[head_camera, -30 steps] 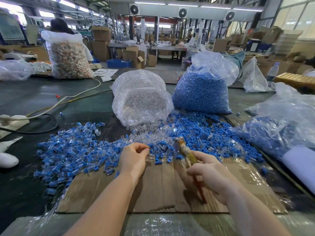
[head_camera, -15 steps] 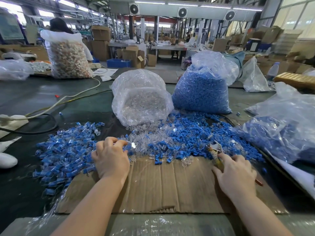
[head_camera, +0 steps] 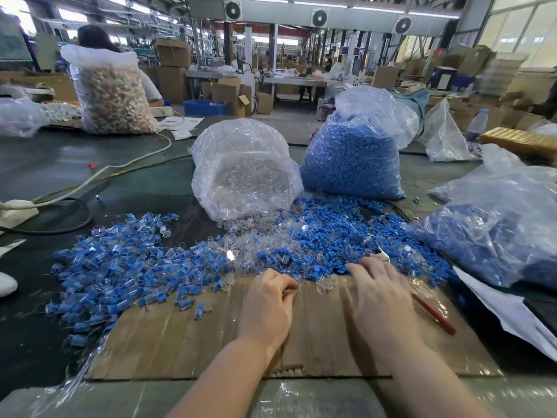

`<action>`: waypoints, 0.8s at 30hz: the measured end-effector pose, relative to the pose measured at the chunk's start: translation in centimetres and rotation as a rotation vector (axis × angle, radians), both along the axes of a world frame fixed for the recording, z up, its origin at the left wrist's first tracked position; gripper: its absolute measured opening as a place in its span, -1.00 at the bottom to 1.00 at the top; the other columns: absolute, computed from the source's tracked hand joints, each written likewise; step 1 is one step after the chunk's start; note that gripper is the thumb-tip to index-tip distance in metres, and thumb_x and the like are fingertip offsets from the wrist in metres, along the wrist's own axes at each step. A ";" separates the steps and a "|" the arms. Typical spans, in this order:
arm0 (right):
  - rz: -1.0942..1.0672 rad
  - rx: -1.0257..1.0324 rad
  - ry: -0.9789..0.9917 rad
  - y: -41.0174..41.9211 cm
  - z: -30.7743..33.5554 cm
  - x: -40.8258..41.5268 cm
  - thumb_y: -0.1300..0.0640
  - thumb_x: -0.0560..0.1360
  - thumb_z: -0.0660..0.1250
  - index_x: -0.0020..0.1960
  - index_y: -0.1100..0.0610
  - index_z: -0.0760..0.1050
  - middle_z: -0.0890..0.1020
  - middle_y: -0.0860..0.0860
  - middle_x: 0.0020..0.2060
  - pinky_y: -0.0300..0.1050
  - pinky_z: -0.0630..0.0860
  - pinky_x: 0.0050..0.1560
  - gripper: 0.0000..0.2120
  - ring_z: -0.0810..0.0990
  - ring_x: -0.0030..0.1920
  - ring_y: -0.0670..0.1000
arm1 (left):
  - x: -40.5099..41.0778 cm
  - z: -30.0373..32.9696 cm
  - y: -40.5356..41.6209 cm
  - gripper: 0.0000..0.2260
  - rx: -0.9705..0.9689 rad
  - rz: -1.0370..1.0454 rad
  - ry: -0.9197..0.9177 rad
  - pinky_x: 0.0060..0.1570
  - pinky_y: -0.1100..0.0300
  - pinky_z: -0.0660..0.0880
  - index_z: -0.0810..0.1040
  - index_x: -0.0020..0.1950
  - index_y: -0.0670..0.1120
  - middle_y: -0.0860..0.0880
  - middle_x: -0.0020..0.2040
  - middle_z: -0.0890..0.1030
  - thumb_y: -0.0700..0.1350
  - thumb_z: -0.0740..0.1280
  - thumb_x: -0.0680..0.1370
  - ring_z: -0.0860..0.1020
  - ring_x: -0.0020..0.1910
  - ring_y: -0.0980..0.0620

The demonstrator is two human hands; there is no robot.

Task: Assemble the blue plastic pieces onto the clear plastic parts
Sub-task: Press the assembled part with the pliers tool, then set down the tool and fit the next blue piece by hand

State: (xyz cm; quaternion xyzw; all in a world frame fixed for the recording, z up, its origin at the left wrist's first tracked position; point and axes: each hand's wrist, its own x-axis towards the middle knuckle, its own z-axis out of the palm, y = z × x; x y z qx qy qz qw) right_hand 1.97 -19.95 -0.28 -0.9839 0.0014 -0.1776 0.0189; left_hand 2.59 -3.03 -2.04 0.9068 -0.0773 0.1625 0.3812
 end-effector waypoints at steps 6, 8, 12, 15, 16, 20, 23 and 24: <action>0.137 0.232 0.046 1.5 -1.3 1.5 0.14 0.61 0.09 0.33 0.00 0.40 0.50 -0.06 0.19 -0.17 0.28 0.23 -0.68 0.39 0.20 -0.01 | -0.1 -0.3 0.4 -0.87 -0.044 0.012 -0.012 -0.07 0.50 0.32 0.61 0.04 -0.02 0.17 -0.11 0.46 -0.13 0.36 0.50 0.44 -0.03 0.19; 0.138 0.339 0.017 1.7 -1.4 1.6 0.12 0.59 0.17 0.15 0.04 0.52 0.57 -0.06 0.04 -0.17 0.35 0.12 -0.79 0.45 0.11 -0.02 | -0.1 -0.4 0.4 -0.87 -0.046 0.003 -0.015 -0.09 0.52 0.31 0.61 0.04 -0.03 0.17 -0.13 0.46 -0.13 0.37 0.50 0.44 -0.05 0.20; 0.151 0.445 -0.034 2.2 -0.9 1.2 0.19 0.54 0.26 0.03 0.09 0.57 0.60 -0.06 -0.08 -0.19 0.40 0.03 -0.87 0.50 0.00 -0.03 | -0.2 -0.3 0.5 -0.87 -0.077 -0.009 -0.023 -0.09 0.51 0.35 0.61 0.02 -0.01 0.20 -0.16 0.45 -0.15 0.38 0.49 0.46 -0.09 0.22; 0.209 0.686 -0.067 3.2 0.0 0.7 0.22 0.50 0.32 -0.01 0.04 0.54 0.60 -0.13 -0.16 -0.36 0.41 -0.10 -0.88 0.54 -0.12 -0.15 | -0.3 -0.1 0.5 -0.79 -0.156 -0.032 -0.019 -0.07 0.46 0.41 0.59 0.07 0.05 0.24 -0.13 0.48 -0.16 0.40 0.47 0.49 -0.12 0.23; 0.233 0.807 -0.018 3.6 0.4 0.6 0.24 0.49 0.33 -0.05 0.00 0.51 0.60 -0.15 -0.20 -0.42 0.41 -0.17 -0.86 0.54 -0.17 -0.20 | -0.3 -0.1 0.6 -0.77 -0.216 -0.044 -0.001 -0.07 0.42 0.45 0.59 0.07 0.06 0.22 -0.11 0.51 -0.18 0.41 0.46 0.51 -0.13 0.22; 0.305 1.052 0.195 5.1 1.5 0.7 0.30 0.49 0.32 -0.09 0.06 0.51 0.64 0.01 -0.23 -0.39 0.48 -0.24 -0.85 0.60 -0.19 -0.08 | -0.4 0.4 1.0 -0.83 -0.548 -0.055 0.116 -0.22 0.37 0.51 0.62 -0.10 0.06 0.06 -0.19 0.65 -0.21 0.44 0.43 0.59 -0.22 0.12; 0.307 1.050 0.236 5.3 1.6 0.8 0.26 0.51 0.30 -0.06 0.08 0.53 0.64 0.00 -0.20 -0.36 0.51 -0.20 -0.90 0.61 -0.18 -0.11 | -0.4 0.5 1.3 -0.89 -0.568 -0.049 0.132 -0.19 0.38 0.49 0.64 -0.17 0.04 0.06 -0.23 0.66 -0.18 0.45 0.42 0.59 -0.23 0.18; 0.294 1.031 0.219 5.2 1.5 0.8 0.24 0.51 0.31 -0.05 0.08 0.54 0.63 -0.04 -0.19 -0.38 0.50 -0.20 -0.91 0.60 -0.18 -0.14 | -0.4 0.5 1.4 -0.89 -0.558 -0.051 0.130 -0.19 0.42 0.48 0.63 -0.19 0.04 0.07 -0.24 0.65 -0.19 0.44 0.43 0.59 -0.23 0.21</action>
